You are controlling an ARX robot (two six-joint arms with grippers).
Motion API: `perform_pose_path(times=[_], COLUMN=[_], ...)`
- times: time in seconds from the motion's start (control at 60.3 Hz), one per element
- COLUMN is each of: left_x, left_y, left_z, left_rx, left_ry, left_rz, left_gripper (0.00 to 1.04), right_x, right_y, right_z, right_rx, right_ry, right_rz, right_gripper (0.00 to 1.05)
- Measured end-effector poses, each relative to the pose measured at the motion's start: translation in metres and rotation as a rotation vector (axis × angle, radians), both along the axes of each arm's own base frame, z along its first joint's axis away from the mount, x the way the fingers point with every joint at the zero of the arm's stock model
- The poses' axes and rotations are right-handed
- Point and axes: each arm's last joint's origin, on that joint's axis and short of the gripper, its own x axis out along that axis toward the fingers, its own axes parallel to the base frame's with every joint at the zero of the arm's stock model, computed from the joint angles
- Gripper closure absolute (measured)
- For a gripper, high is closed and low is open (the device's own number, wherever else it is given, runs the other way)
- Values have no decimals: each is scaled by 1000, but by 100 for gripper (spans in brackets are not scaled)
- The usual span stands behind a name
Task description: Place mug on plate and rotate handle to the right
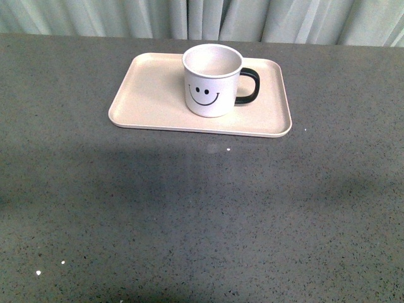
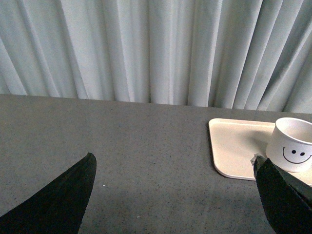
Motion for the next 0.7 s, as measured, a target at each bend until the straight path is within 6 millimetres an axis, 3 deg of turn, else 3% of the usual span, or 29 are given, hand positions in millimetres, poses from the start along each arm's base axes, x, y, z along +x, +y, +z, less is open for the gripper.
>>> perform_pose_path(times=[0.696], left_x=[0], left_y=[0], left_z=[0], left_rx=[0], left_ry=[0], left_rz=[0], left_gripper=[9], right_x=[-19], right_y=[0], right_z=[-3], right_rx=[0], right_ry=[6], right_rz=[0], right_gripper=[103])
